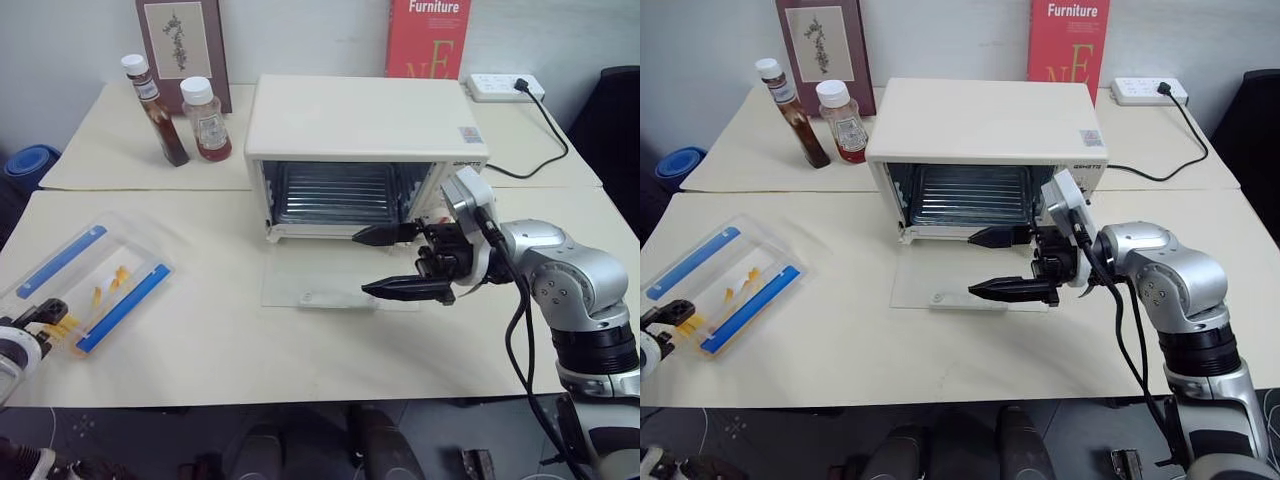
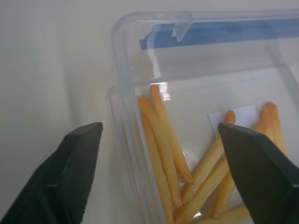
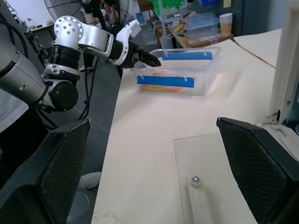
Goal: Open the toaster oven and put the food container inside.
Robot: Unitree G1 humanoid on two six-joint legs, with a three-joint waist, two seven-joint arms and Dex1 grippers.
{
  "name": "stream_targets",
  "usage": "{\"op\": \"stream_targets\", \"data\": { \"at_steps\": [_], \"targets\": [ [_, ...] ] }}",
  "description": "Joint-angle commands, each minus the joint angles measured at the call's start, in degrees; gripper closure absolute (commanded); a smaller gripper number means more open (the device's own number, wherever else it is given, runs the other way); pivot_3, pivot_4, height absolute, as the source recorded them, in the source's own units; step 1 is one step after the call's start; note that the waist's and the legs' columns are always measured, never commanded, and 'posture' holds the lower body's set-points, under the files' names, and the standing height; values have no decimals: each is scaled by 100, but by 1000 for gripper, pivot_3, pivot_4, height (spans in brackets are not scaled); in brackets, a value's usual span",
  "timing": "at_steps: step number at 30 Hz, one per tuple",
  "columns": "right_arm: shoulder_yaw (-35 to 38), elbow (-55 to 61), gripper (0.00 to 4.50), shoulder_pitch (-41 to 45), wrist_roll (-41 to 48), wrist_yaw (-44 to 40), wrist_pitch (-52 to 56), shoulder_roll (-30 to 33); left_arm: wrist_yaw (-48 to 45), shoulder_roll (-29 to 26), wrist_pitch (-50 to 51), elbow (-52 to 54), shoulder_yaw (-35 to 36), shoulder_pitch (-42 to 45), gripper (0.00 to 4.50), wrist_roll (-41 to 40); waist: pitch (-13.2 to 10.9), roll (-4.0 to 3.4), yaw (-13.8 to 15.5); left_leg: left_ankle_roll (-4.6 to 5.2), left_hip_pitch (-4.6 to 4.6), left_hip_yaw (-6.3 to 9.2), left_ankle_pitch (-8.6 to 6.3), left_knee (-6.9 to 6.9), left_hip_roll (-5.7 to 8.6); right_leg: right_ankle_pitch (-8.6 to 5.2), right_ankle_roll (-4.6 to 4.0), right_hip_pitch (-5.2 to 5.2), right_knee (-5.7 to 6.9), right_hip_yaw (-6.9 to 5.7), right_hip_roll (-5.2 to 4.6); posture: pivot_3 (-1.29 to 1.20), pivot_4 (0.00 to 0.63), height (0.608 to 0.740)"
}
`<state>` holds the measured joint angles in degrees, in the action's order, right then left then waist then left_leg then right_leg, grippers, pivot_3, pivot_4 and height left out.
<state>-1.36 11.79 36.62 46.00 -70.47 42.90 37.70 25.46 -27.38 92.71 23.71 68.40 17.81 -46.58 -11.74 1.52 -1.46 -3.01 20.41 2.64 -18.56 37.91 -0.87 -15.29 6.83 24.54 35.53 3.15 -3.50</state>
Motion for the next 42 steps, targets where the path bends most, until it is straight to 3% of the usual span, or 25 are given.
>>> {"op": "stream_targets", "data": {
  "at_steps": [1,8,11,15,18,24,29,31,34,42],
  "targets": [
    [319,287,0,-38,211,135,96,111,-10,-99,-21,-99,-81,141,1552,97,0,0,-1,0,0,-1,0,0,0,0,0,0,0,1,-1,0,150,740],
    [478,491,0,-142,284,294,226,264,-232,-318,-21,-336,-343,185,3802,324,0,0,-8,-1,0,-3,0,0,1,0,1,1,-1,3,-1,0,150,740],
    [618,555,0,-237,313,363,300,462,-587,-725,-21,-542,-766,194,4412,416,-2,7,2,-1,1,0,0,0,1,0,0,1,-1,1,0,0,150,740],
    [910,767,0,-540,425,543,419,699,-1612,-1387,-21,-510,-1785,154,4412,-194,-2,21,3,-2,3,2,-1,-1,1,-1,-1,0,-9,-1,-2,0,150,740],
    [1190,1009,0,-849,586,812,534,778,-1947,-1569,-21,-529,-2328,522,4412,-398,-2,22,11,-1,13,2,-3,-1,2,-1,-2,2,-19,-1,-6,0,150,740],
    [1907,1566,0,-1700,899,1375,703,913,-2137,-1535,-21,-758,-3479,1625,4412,-654,-7,27,18,0,24,3,-6,-3,-1,0,1,13,-20,-3,-2,0,150,740],
    [2542,1996,0,-2476,1138,1890,696,928,-2062,-1203,-21,-897,-4421,2350,4412,-751,-8,24,322,11,65,31,2,16,20,11,21,15,-41,-11,-12,0,150,740],
    [2759,2160,0,-2759,1241,2074,672,895,-2123,-1157,-21,-999,-4605,2573,4412,-709,-8,24,454,20,83,50,7,24,39,17,27,7,-61,-26,-33,0,150,740],
    [2974,2397,0,-3059,1466,2287,643,868,-2379,-1514,-22,-1199,-4745,2649,4412,-282,-8,24,512,36,95,67,16,22,82,17,26,3,-73,-43,-73,0,150,740],
    [2916,2352,0,-3069,1606,2455,523,973,-2956,-2037,-142,-1491,-4506,2136,4412,335,-8,24,278,35,96,51,23,7,93,15,28,6,-87,-50,-96,0,150,740]
  ]
}}
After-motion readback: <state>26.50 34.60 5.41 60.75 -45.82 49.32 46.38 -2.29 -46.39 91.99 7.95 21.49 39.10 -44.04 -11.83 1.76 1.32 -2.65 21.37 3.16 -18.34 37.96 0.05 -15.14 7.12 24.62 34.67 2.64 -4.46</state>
